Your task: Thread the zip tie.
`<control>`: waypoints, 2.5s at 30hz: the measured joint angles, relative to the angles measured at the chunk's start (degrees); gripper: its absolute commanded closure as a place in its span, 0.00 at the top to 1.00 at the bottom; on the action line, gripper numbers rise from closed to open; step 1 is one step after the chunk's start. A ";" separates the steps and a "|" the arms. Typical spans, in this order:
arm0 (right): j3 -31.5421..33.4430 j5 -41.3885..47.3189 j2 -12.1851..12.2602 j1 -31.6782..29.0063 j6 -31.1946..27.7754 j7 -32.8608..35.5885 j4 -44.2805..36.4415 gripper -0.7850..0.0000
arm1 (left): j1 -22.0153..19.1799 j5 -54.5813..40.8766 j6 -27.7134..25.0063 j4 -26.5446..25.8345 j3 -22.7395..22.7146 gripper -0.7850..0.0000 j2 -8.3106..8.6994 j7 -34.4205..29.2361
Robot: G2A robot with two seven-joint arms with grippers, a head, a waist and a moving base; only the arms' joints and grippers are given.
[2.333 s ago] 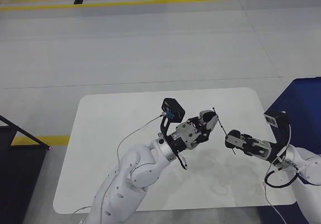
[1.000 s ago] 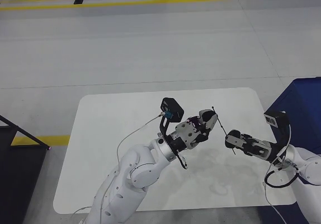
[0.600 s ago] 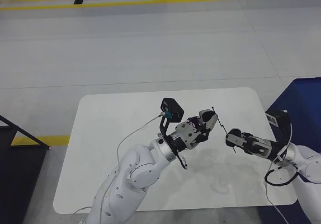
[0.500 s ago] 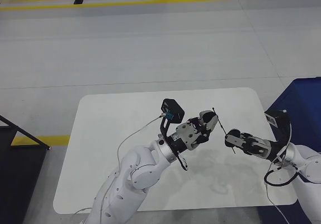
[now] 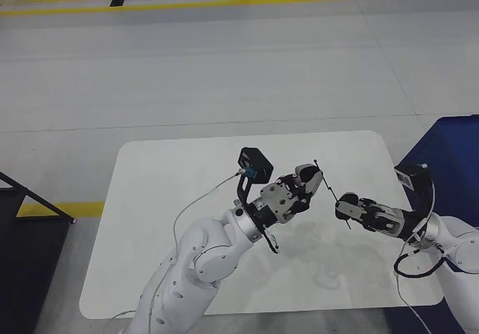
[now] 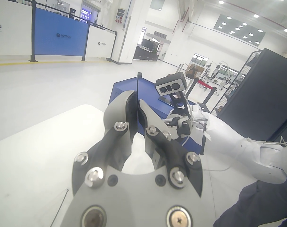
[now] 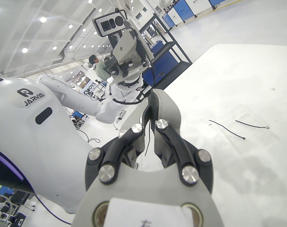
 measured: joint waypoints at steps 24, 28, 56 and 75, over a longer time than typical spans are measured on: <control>0.00 0.00 0.00 0.00 0.00 0.00 0.00 0.00 | -0.39 3.57 0.62 0.34 1.42 0.00 -0.17 3.05; 0.00 0.00 0.00 0.00 0.00 0.00 0.00 0.00 | 0.00 3.86 0.63 -0.03 0.92 0.00 -0.07 3.58; -0.29 -1.62 -0.12 -0.54 0.97 -3.43 -1.42 0.00 | -2.19 -2.01 2.83 2.77 0.79 0.00 -0.27 -4.32; -1.81 18.64 0.65 4.38 22.17 9.83 2.26 0.00 | -1.21 2.77 2.82 1.71 -1.99 1.00 0.42 -0.57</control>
